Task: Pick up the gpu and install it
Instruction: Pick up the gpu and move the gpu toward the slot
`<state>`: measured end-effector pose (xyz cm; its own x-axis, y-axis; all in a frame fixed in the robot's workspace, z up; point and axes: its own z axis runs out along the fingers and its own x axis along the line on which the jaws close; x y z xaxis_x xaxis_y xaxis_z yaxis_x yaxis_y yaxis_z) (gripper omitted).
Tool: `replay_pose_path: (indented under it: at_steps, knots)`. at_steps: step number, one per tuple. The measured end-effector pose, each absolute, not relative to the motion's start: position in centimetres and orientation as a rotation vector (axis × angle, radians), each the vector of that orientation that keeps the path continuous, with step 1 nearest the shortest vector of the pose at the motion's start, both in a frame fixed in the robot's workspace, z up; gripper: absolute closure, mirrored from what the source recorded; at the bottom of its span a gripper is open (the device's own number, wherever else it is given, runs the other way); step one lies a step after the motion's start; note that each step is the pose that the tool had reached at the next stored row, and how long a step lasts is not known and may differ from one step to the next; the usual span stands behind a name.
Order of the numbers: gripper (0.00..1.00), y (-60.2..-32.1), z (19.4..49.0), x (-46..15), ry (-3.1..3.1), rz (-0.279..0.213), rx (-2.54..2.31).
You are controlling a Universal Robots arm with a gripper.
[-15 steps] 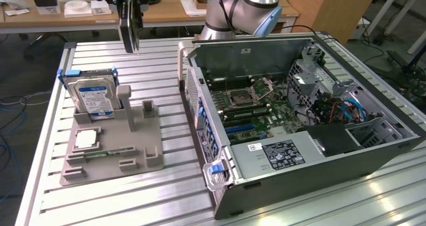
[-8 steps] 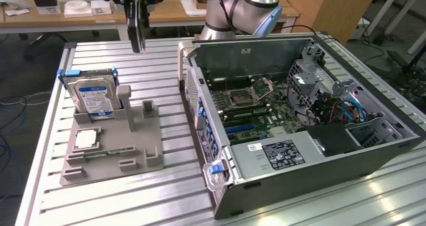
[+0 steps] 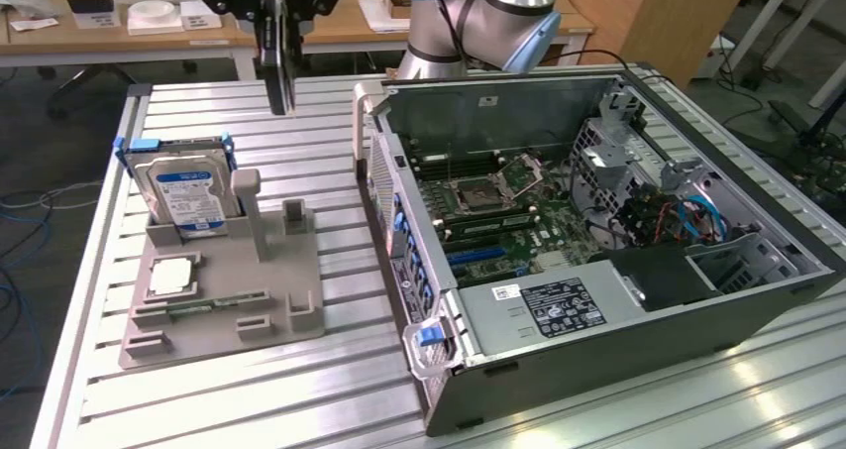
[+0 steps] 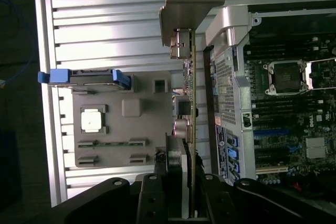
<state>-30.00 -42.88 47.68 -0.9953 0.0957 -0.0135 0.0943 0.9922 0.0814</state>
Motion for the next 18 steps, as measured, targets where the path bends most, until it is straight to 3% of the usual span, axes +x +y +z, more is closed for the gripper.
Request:
replay_pose_path:
  at_steps: [18]
  knots:
    - [0.72,-42.9,47.1,-25.9,3.118,0.126,0.148]
